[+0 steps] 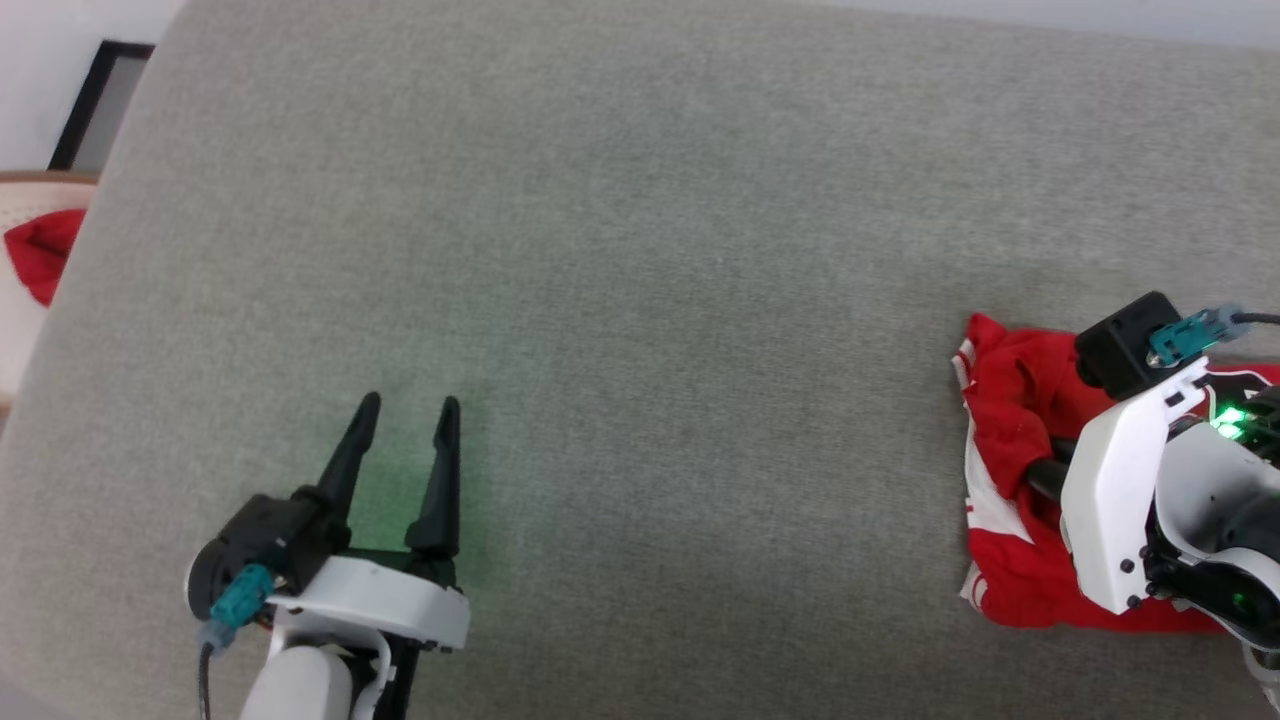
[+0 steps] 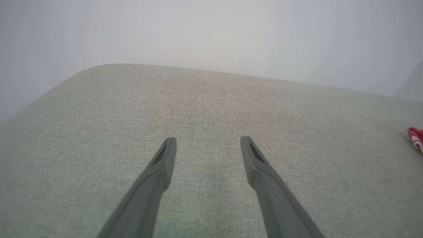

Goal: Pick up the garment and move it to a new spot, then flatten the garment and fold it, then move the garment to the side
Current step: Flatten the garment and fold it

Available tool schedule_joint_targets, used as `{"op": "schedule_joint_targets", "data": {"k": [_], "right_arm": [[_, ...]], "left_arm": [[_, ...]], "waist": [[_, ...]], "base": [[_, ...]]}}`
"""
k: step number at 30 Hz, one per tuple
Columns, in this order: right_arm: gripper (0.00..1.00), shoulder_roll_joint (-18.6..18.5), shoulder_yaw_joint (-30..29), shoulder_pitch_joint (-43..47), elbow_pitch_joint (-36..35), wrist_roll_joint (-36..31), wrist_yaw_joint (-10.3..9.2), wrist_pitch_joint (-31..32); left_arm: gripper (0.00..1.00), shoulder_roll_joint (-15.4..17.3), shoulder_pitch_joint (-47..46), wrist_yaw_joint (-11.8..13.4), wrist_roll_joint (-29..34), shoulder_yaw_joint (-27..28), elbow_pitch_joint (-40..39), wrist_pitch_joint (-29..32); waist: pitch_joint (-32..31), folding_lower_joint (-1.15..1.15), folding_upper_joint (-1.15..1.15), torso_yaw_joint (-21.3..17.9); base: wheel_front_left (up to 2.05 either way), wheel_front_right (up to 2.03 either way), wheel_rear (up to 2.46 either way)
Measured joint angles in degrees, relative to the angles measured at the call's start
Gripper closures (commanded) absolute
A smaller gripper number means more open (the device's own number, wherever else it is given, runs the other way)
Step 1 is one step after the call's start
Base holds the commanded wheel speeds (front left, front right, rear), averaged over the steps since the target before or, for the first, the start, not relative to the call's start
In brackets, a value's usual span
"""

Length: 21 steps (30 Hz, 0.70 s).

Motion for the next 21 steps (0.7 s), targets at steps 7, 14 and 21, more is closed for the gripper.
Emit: {"op": "schedule_joint_targets", "data": {"k": [7,14,21], "right_arm": [[0.59,-0.62,3.16,-0.86,3.56,-0.59,0.00,-3.80],[0.00,0.30,2.03,-1.22,4.46,1.12,0.00,-7.53],[0.00,0.23,-0.56,0.21,6.10,2.09,0.00,-16.62]], "left_arm": [[0.00,-0.41,-0.99,0.00,-0.04,-0.47,1.36,0.01],[0.00,0.13,0.00,0.00,-0.14,0.48,2.90,0.01],[0.00,1.38,0.63,0.00,-0.68,0.16,4.10,0.01]], "waist": [[0.47,0.00,0.00,1.22],[-1.77,0.00,0.00,0.02],[-4.65,0.00,0.00,-2.54]], "base": [[0.00,0.00,0.00],[0.00,0.00,0.00],[0.00,0.00,0.00]]}}
